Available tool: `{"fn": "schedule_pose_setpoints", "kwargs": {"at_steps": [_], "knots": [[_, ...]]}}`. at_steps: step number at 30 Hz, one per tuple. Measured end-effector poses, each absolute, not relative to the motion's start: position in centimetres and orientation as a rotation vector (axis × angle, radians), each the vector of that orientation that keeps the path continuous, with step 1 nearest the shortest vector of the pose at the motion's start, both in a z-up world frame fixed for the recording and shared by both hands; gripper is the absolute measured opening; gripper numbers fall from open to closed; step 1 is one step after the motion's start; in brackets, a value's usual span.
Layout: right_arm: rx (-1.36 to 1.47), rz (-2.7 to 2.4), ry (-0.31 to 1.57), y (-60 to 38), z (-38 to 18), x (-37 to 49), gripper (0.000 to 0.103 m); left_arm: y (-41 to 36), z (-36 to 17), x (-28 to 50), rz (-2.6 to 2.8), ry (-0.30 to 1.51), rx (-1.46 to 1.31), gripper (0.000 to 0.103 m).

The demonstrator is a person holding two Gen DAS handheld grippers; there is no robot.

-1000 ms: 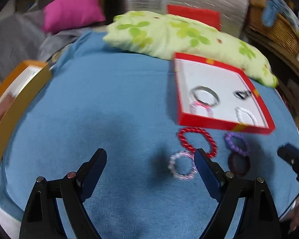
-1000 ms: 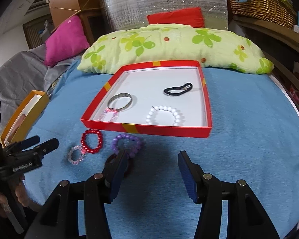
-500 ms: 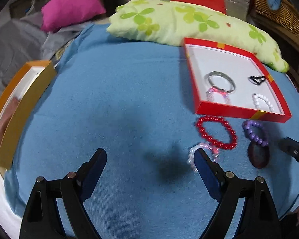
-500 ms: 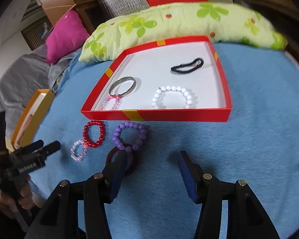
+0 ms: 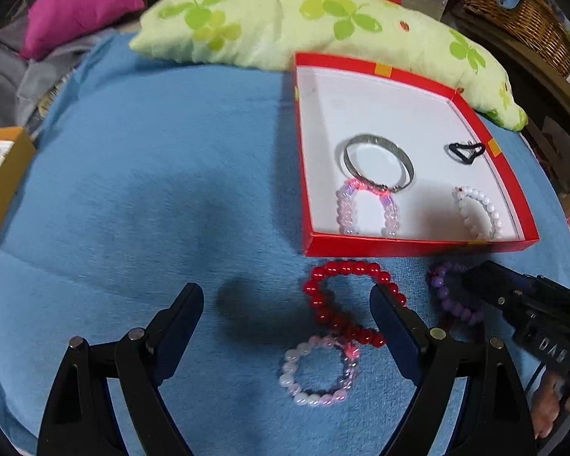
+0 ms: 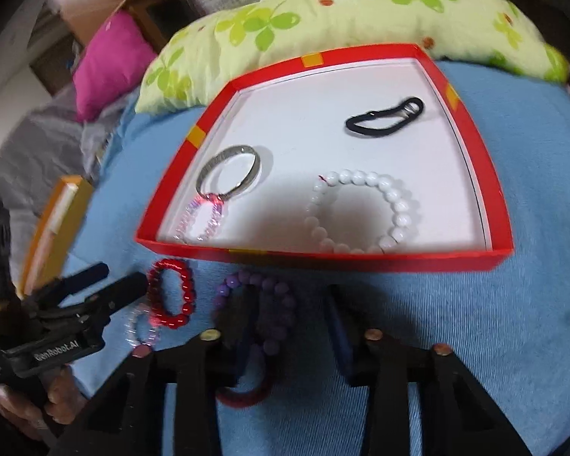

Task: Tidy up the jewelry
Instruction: 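Grasp the red bead bracelet with the left tool while the right grasps the purple one, then carry the red bracelet with left tool and purple bracelet with right tool into the box, then release both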

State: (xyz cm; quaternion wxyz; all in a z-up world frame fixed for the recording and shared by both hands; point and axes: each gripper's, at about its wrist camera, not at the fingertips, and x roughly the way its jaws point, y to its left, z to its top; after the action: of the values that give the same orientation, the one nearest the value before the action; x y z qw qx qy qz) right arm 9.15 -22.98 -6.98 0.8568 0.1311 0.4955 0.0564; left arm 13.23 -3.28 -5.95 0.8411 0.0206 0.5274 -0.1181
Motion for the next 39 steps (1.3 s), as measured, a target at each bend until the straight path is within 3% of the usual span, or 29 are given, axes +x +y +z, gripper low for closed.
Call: {"fn": "schedule_pose_setpoints", "kwargs": {"at_steps": [3,7,9,11,12,16,39], "knots": [[0.188,0.11,1.042,-22.0,-6.9,9.0,0.013,-4.0,-6.6,13.4,-0.282,1.127,0.048,0.081],[0.139,0.11,1.037,-21.7,-6.7,8.3,0.01,-4.8,-6.8,13.1,-0.298,1.098,0.088,0.066],[0.137,0.107,1.028,-22.0,-6.5,7.9,0.01,-4.8,-6.7,13.0,-0.313,1.086,0.084,0.047],[0.146,0.103,1.021,-22.6,-6.2,7.4,0.01,-4.8,-6.6,12.7,-0.327,1.082,0.079,0.037],[0.152,0.098,1.017,-22.9,-6.1,7.1,0.01,-4.8,-6.5,12.6,-0.34,1.086,0.074,0.026],[0.2,0.081,1.004,-24.8,-5.6,6.1,0.01,-5.3,-6.5,11.7,-0.384,1.076,0.091,0.01],[0.355,0.152,0.905,-28.3,-2.3,3.2,0.01,-6.6,-1.8,7.3,-0.604,0.94,0.091,0.01]]}}
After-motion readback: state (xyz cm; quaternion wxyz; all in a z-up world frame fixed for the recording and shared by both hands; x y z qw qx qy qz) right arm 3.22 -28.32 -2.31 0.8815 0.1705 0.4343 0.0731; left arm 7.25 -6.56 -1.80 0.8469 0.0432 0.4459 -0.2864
